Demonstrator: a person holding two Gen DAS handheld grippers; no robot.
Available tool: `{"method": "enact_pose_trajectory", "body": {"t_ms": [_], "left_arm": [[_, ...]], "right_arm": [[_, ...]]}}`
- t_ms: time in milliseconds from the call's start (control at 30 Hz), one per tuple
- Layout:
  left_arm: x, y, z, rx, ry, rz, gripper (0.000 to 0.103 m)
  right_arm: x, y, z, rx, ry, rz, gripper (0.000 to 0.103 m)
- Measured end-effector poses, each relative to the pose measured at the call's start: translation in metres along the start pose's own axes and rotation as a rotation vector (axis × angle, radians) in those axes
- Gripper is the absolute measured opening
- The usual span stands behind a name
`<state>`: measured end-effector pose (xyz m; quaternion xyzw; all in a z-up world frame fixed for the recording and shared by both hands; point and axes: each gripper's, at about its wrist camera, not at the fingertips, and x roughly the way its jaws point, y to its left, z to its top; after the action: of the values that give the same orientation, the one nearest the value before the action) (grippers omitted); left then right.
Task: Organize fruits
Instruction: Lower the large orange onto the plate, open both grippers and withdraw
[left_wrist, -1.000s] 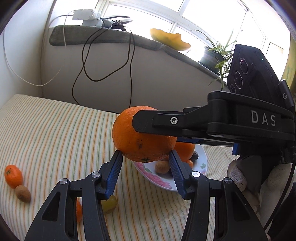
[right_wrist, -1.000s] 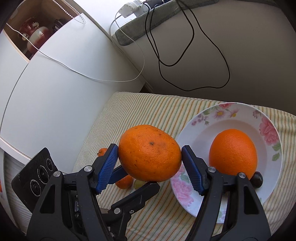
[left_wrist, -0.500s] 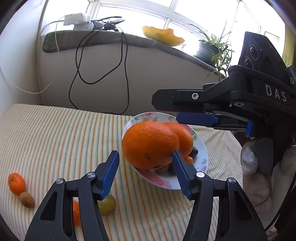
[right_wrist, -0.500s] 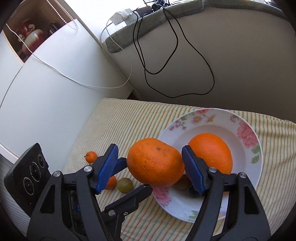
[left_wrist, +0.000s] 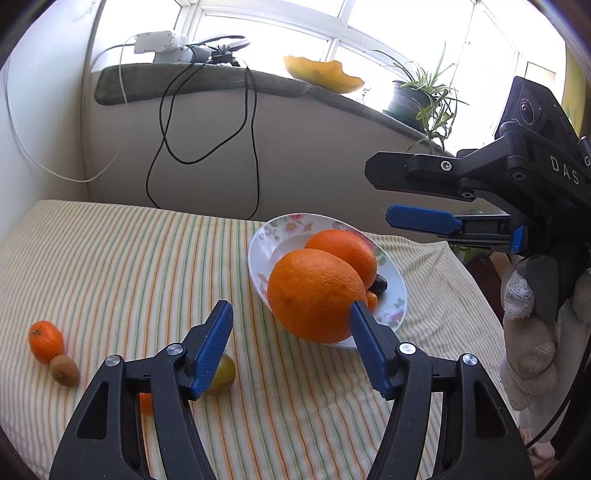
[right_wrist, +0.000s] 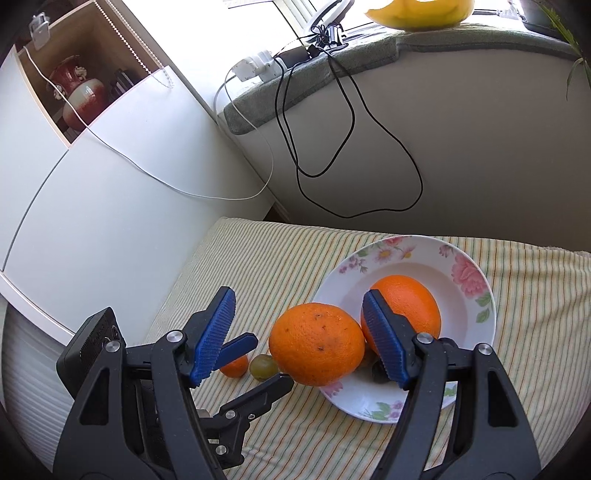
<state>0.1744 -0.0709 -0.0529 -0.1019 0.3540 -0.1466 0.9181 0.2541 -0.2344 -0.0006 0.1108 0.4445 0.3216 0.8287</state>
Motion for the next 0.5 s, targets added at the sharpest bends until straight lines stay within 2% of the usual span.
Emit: {"method": "enact_pose_trajectory", "body": {"t_ms": [233, 300, 500], "left_arm": [[-0.023, -0.003, -0.018, 0.033, 0.001, 0.022, 0.074], [-0.029, -0.001, -0.024, 0.029, 0.005, 0.029, 0.078], [-0.047, 0.014, -0.041, -0.02, 0.02, 0.037, 0.079]], "right_arm": [[-0.021, -0.002, -0.013, 0.02, -0.045, 0.0, 0.075], [-0.029, -0.001, -0.018, 0.017, -0.062, -0.005, 0.079], [-0.05, 0.001, -0.033, 0.009, -0.111, -0.022, 0.082]]}}
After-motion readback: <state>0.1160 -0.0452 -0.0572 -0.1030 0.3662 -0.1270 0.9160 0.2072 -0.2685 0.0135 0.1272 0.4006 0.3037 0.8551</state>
